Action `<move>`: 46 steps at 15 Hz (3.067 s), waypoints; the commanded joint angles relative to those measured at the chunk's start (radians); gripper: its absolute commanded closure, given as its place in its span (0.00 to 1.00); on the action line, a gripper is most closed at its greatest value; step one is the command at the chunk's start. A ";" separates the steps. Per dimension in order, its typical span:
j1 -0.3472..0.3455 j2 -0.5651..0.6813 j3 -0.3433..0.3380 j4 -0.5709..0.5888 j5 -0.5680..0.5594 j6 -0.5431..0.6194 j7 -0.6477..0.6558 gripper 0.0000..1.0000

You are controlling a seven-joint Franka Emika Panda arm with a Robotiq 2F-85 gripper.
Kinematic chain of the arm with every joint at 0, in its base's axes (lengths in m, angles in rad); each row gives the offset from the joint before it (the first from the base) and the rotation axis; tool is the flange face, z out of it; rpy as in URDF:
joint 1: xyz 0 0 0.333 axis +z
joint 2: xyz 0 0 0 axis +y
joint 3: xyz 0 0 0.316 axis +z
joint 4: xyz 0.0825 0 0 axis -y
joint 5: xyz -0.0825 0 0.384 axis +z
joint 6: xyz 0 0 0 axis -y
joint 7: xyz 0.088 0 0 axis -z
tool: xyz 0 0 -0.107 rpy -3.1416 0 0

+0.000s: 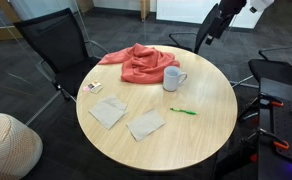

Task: Move the white mug to the right

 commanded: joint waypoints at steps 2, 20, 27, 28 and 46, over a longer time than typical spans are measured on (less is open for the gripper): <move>-0.030 0.178 0.022 0.140 0.036 0.013 -0.056 0.00; -0.108 0.542 0.151 0.318 0.095 0.258 -0.136 0.00; -0.104 0.604 0.152 0.345 0.073 0.280 -0.120 0.00; -0.103 0.613 0.152 0.349 0.072 0.281 -0.118 0.00; -0.078 0.741 0.133 0.453 -0.011 0.264 -0.048 0.57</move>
